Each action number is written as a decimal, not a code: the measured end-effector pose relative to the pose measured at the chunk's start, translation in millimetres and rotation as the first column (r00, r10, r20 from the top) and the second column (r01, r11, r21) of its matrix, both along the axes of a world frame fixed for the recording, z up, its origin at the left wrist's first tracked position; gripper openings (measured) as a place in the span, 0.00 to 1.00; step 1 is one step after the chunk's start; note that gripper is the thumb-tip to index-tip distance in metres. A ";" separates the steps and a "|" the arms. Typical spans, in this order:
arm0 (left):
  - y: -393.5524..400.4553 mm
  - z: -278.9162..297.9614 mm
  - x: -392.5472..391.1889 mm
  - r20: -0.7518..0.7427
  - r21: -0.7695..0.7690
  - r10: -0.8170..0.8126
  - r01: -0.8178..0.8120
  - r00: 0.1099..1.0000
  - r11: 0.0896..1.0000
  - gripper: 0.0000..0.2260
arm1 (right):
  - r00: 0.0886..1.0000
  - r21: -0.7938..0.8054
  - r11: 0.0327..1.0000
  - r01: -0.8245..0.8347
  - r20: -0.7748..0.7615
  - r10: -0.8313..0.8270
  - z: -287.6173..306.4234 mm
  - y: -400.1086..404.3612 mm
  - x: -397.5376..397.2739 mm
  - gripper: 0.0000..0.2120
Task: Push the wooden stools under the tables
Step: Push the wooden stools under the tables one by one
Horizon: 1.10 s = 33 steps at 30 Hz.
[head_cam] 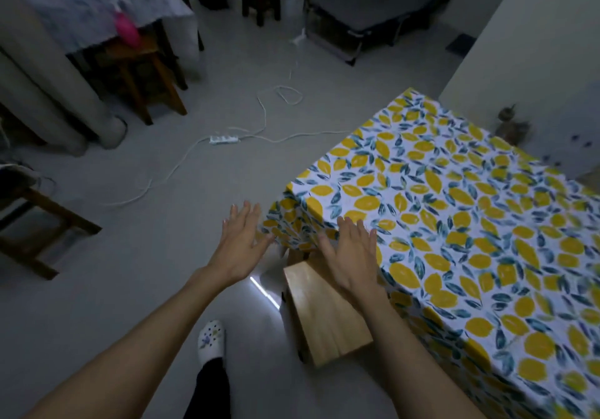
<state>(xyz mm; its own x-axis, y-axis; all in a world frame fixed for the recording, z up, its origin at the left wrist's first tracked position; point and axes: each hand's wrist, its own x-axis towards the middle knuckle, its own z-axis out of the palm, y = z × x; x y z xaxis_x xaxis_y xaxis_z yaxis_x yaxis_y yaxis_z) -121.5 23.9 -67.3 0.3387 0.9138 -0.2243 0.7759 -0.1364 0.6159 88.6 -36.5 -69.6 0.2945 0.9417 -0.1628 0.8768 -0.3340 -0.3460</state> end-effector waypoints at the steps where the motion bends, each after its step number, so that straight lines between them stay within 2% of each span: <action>1: 17.5 8.4 -5.8 0.004 0.002 -0.003 0.003 1.000 1.000 0.31 | 1.000 0.007 1.000 0.009 0.008 -0.009 8.2 16.0 -3.8 0.34; 7: 129.7 29.4 -28.2 0.094 -0.066 -0.095 0.102 0.991 0.993 0.30 | 0.988 0.060 0.986 0.154 -0.018 -0.153 35.4 110.6 -31.1 0.39; 12: 229.8 48.0 -34.3 0.126 -0.053 -0.217 0.226 0.968 0.973 0.29 | 0.957 0.071 0.955 0.289 -0.010 -0.289 50.7 193.3 -50.6 0.42; 16: 316.2 69.7 -19.8 0.169 -0.030 -0.322 0.332 0.931 0.943 0.28 | 0.933 0.064 0.931 0.360 -0.026 -0.359 66.4 260.0 -48.1 0.34; 22: 440.4 84.1 29.7 0.130 0.006 -0.454 0.457 0.881 0.889 0.27 | 0.881 0.148 0.869 0.472 -0.053 -0.469 82.9 366.9 -6.3 0.33; 28: 555.1 87.9 105.1 0.125 0.001 -0.521 0.525 0.844 0.851 0.28 | 0.821 0.164 0.805 0.570 -0.078 -0.566 97.7 468.8 52.9 0.40; 33: 638.5 90.4 153.1 0.090 -0.003 -0.577 0.580 0.812 0.815 0.27 | 0.805 0.153 0.794 0.588 -0.010 -0.594 98.3 555.2 99.0 0.35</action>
<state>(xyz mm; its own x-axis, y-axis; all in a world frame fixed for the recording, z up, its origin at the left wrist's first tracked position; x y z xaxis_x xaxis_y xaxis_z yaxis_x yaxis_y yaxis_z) 31.6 662.4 23.1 0.8208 0.5366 -0.1957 0.5065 -0.5256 0.6835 187.6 518.7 28.7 0.8040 0.5943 -0.0201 0.5378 -0.7412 -0.4017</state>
